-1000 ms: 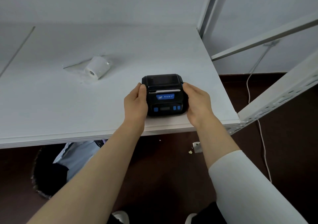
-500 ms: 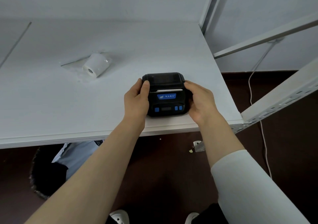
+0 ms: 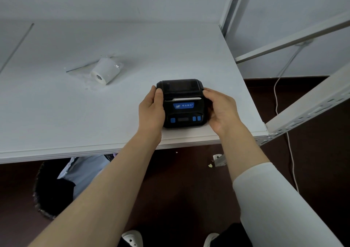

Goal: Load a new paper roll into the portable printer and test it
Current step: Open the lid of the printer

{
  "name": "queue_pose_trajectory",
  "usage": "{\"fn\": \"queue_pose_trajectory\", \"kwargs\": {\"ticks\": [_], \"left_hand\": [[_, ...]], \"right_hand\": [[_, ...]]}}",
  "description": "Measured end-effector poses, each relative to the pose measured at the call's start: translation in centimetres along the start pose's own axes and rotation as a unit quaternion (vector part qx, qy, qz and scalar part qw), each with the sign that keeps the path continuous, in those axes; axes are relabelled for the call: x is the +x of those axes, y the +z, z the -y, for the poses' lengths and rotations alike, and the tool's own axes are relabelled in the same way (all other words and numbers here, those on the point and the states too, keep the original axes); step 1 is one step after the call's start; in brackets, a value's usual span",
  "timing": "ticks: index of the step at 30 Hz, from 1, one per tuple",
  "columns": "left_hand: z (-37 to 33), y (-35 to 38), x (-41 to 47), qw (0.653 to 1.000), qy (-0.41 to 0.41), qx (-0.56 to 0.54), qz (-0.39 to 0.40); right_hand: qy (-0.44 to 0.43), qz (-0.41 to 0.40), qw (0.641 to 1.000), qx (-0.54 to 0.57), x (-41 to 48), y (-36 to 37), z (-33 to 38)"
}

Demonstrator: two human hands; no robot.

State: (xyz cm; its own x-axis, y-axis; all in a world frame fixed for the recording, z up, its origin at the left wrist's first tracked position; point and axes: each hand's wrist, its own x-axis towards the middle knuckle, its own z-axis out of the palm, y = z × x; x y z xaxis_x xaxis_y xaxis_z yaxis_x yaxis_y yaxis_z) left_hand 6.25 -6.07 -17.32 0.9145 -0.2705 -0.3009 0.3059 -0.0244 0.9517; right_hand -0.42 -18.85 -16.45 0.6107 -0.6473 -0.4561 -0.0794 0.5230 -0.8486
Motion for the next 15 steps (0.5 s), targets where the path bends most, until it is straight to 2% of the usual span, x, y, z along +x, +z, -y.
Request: {"fn": "queue_pose_trajectory", "kwargs": {"ticks": [11,15], "left_hand": [[-0.9,0.4,-0.9,1.0,0.024,-0.016,0.006],[-1.2,0.4,-0.8,0.999,0.035,-0.013,0.001]], "right_hand": [[0.004,-0.026,1.0,0.008,-0.1,0.2,0.5],[-0.023,-0.018,0.999,-0.02,0.1,0.4,0.6]]}}
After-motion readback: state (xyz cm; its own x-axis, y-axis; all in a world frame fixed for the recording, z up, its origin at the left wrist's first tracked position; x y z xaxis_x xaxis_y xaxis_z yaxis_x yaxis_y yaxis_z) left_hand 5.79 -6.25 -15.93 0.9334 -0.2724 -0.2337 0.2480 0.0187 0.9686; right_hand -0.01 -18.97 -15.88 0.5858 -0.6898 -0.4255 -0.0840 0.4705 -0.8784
